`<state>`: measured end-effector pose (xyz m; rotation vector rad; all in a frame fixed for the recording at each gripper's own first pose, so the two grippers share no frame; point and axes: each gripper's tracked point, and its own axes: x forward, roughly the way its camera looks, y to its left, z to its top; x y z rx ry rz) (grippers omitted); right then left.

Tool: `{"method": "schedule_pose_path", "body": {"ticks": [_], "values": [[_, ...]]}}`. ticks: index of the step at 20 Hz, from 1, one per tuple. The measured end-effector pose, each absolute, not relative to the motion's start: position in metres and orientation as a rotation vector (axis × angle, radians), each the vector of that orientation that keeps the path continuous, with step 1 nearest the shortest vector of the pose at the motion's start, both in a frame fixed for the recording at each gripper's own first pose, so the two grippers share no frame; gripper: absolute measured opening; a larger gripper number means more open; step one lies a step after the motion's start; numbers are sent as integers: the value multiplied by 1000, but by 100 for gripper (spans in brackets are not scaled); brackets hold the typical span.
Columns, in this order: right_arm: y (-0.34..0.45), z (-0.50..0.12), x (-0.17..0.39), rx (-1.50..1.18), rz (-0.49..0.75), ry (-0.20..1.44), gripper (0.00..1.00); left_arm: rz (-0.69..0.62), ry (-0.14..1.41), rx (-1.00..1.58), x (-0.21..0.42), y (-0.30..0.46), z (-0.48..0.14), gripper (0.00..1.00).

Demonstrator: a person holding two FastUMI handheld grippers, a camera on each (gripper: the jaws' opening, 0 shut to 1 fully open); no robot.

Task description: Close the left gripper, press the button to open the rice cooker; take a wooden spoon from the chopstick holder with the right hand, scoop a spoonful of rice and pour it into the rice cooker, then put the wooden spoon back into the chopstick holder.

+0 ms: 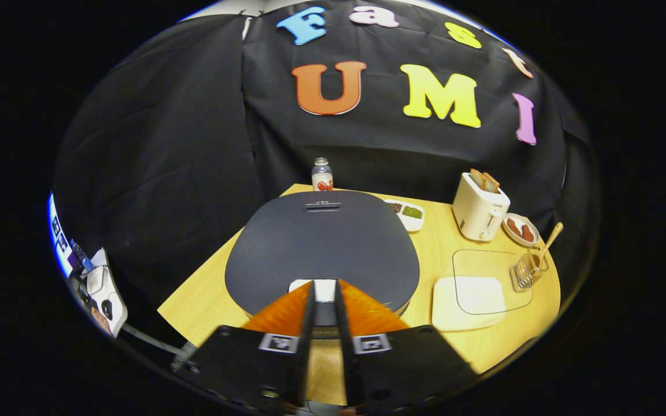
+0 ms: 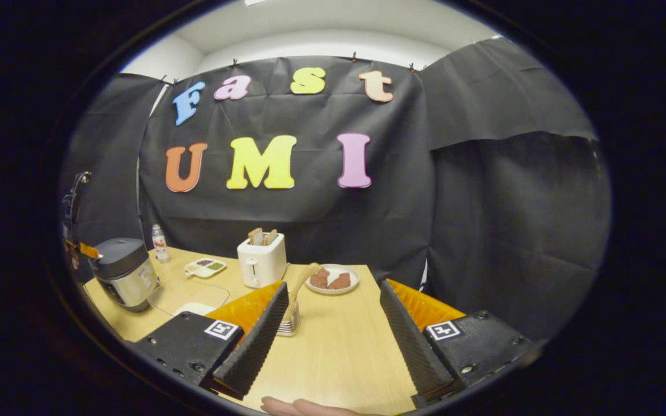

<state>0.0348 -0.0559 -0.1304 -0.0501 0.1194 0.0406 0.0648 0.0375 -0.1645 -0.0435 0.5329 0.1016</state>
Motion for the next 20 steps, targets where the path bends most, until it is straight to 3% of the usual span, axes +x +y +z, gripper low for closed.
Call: {"method": "schedule_pose_path", "body": {"ticks": [3,4,5,20], "values": [[-54,-136,43,-53,41,115,100,56,435,-159,49,27,-129,97],[-52,-140,47,-51,43,122,100,36,421,-189,39,24,-123,85],[-50,-145,50,-48,45,129,100,27,400,-197,31,23,-116,95],[7,-196,159,63,135,191,100,-30,51,-105,-81,18,-63,95]]}}
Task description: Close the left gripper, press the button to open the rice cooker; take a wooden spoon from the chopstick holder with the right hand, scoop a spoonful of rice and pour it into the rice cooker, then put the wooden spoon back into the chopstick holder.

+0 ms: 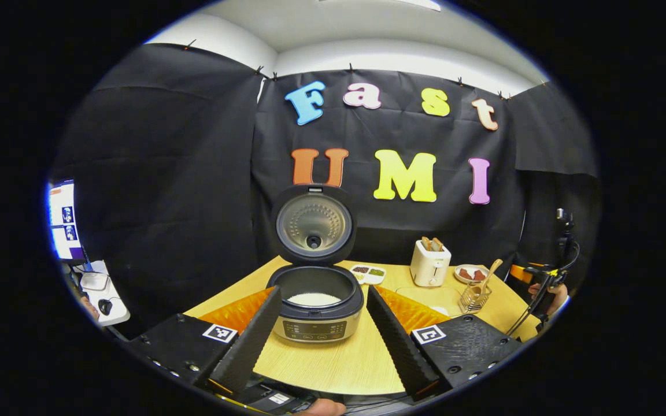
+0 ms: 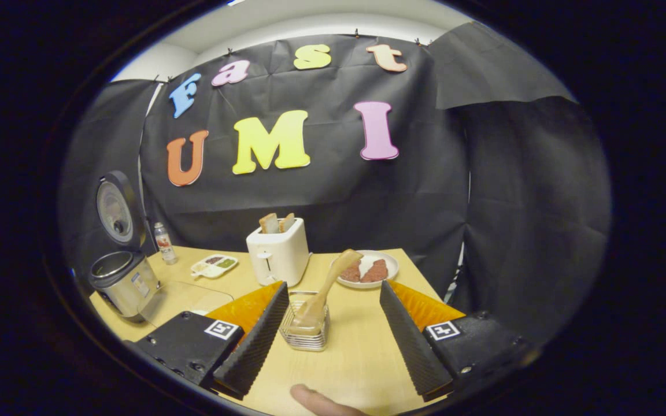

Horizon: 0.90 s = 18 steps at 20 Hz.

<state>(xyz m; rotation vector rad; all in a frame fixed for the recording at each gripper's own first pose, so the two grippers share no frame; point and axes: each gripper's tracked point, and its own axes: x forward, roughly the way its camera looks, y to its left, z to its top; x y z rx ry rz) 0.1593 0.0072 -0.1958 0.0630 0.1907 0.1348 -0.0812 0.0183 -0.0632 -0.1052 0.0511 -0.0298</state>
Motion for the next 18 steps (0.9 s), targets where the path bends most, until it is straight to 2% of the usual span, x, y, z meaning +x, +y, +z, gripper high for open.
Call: {"method": "schedule_pose_path", "body": {"ticks": [5,11,12,13,14,15,16,18], "values": [[10,-254,215,79,98,337,100,-58,-2,-99,-110,0,-62,94],[28,-276,269,266,85,346,99,-66,-53,-77,-143,-6,-65,94],[29,-279,276,293,83,357,96,-80,-57,-78,-147,-9,-66,94],[34,-280,279,319,93,368,99,-99,-52,-78,-147,-12,-69,94],[39,-279,282,336,109,373,92,-120,-33,-76,-148,-17,-76,94],[44,-280,283,345,123,385,90,-136,-18,-78,-148,-21,-82,94],[47,-283,282,351,133,403,82,-152,-9,-75,-149,-22,-86,94],[45,-279,280,371,106,404,50,-169,7,-67,-147,-25,-92,94]]}}
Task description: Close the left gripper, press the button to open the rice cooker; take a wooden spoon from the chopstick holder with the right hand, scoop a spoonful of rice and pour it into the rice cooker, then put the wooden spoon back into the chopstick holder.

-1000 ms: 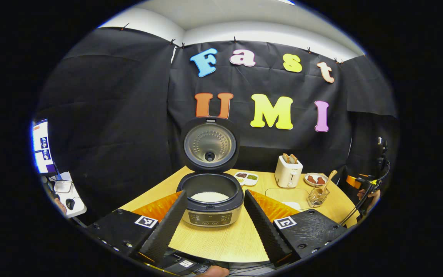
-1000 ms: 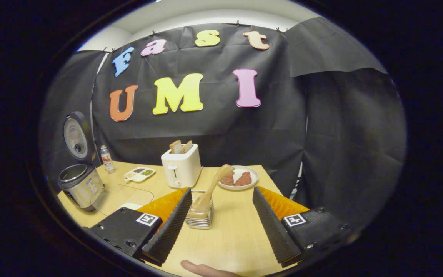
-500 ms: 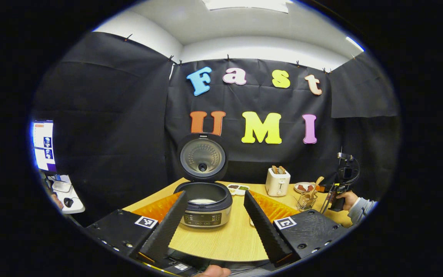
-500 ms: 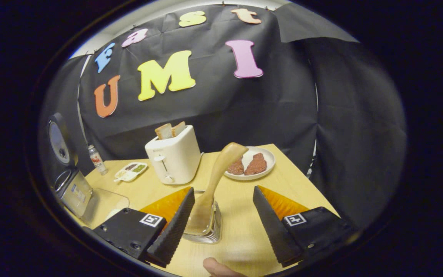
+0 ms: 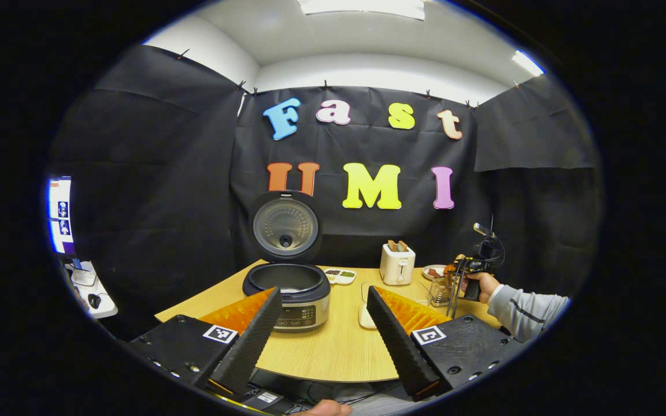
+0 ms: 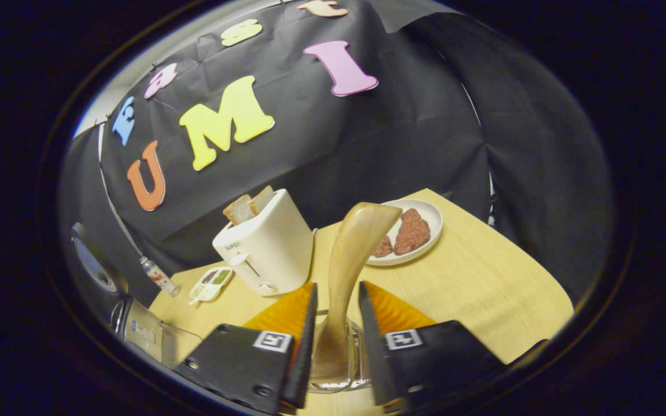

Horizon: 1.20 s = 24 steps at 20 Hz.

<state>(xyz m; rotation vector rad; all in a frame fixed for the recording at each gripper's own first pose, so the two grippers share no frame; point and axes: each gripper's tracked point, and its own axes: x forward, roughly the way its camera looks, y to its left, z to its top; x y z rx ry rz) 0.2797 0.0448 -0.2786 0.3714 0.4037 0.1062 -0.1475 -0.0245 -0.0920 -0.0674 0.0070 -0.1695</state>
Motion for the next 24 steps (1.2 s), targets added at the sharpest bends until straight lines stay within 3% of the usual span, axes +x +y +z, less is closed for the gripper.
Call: {"method": "schedule_pose_path", "body": {"ticks": [2,3,9,16,19,24], "values": [[50,-262,275,358,111,377,17,-162,13,-64,-145,-22,-94,94],[49,-249,275,342,114,356,15,-163,18,-64,-144,-22,-94,94],[71,-167,245,188,148,174,12,-182,20,-67,-149,-18,-98,94],[136,-122,206,-44,196,59,10,-172,22,-68,-155,-10,-96,95],[178,-124,184,-41,220,16,10,-165,27,-69,-156,-7,-100,95],[245,-184,161,-64,272,49,9,-149,68,-93,-155,1,-113,94]]}}
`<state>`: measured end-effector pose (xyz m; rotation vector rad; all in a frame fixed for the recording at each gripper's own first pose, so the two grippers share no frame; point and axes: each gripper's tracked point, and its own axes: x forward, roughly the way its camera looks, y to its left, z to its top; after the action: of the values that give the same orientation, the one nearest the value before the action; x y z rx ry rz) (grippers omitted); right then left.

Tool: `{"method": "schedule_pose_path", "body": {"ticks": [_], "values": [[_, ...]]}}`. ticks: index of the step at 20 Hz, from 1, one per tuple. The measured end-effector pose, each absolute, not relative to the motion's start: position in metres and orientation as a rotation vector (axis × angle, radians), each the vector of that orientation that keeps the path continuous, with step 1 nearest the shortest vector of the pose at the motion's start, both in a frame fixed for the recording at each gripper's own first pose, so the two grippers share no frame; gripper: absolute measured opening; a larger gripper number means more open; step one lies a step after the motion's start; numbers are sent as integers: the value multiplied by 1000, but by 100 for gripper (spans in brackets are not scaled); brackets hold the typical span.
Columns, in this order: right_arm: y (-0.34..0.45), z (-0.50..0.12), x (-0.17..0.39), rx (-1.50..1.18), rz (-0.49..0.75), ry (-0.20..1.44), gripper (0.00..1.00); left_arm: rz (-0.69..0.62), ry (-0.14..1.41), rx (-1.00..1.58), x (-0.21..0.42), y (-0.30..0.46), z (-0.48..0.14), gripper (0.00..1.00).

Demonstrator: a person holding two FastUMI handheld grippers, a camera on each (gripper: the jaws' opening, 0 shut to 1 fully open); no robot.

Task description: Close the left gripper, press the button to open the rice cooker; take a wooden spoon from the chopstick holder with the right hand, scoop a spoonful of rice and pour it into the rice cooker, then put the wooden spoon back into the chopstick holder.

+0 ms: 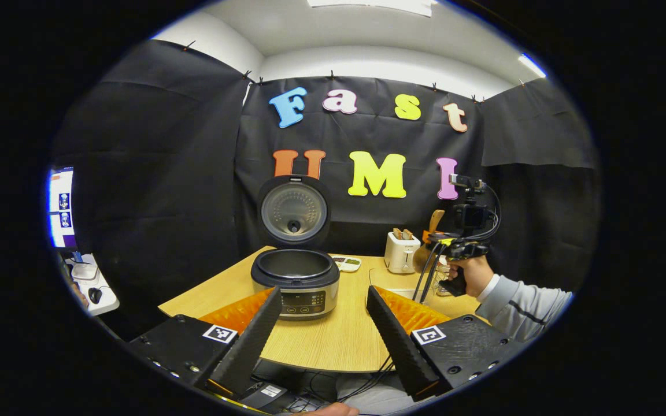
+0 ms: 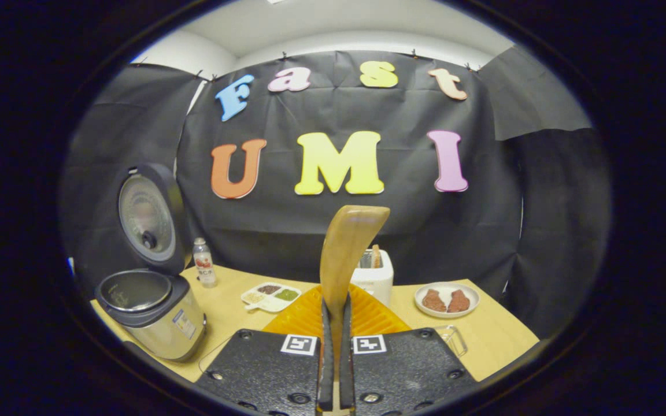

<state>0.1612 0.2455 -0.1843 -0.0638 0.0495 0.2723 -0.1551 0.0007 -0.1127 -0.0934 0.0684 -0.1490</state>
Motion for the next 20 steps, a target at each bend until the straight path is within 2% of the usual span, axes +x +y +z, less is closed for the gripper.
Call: {"method": "schedule_pose_path", "body": {"ticks": [6,8,9,15,20], "values": [[261,-257,170,-105,192,166,10,-136,80,-111,-151,9,-119,95],[244,-272,171,-46,120,200,10,-138,92,-119,-149,10,-125,95],[248,-275,170,3,128,210,10,-139,97,-122,-147,11,-128,95],[310,-293,145,278,426,372,10,-130,112,-152,-141,15,-131,94],[321,-295,152,373,505,426,10,-126,126,-155,-137,16,-139,95]]}}
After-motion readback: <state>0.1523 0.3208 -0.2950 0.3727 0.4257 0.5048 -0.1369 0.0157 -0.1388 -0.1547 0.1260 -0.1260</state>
